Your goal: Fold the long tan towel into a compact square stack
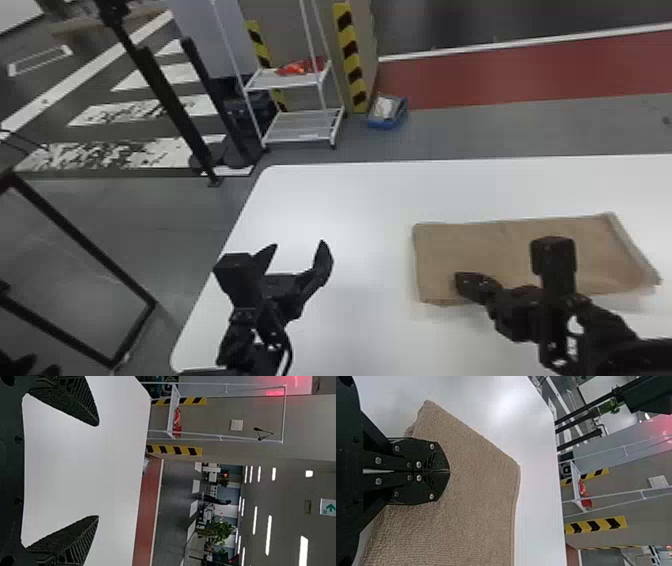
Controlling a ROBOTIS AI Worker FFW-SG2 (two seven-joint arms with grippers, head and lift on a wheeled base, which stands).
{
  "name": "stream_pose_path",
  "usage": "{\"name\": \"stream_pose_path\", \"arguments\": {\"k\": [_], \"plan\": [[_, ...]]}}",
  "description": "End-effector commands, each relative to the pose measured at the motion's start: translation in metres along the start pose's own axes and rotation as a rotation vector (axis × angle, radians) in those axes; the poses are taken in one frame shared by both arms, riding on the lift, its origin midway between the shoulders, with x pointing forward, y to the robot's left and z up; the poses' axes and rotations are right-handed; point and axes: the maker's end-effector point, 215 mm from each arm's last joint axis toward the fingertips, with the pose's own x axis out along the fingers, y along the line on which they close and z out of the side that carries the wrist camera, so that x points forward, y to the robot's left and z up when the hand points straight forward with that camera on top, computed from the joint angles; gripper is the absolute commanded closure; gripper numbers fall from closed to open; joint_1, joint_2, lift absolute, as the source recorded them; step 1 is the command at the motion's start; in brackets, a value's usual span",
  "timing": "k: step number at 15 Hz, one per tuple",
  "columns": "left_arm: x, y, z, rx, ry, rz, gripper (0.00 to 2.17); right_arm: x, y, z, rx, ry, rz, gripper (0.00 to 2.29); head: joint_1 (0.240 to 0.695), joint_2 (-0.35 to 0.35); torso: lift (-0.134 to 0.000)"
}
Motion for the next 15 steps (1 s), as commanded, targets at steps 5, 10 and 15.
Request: {"name": "stream_pose_path", "arguments": {"k": [5, 10, 15], "plan": [[0.003, -0.049, 0.01, 0.017, -0.045, -0.058, 0.06, -0.051, -0.07, 0.07, 0.062, -0.15, -0.107, 0.0, 0.695, 0.325, -0.057], [0.016, -0.116, 0.0, 0.044, -0.061, -0.17, 0.41, -0.119, -0.189, 0.11, 0.11, -0.199, -0.254, 0.09, 0.695, 0.146, -0.057], [0.026, -0.201, -0.051, 0.052, 0.113, -0.334, 1.85, -0.161, -0.264, 0.095, 0.2, -0.135, -0.269, 0.1, 0.695, -0.064, -0.057]]}}
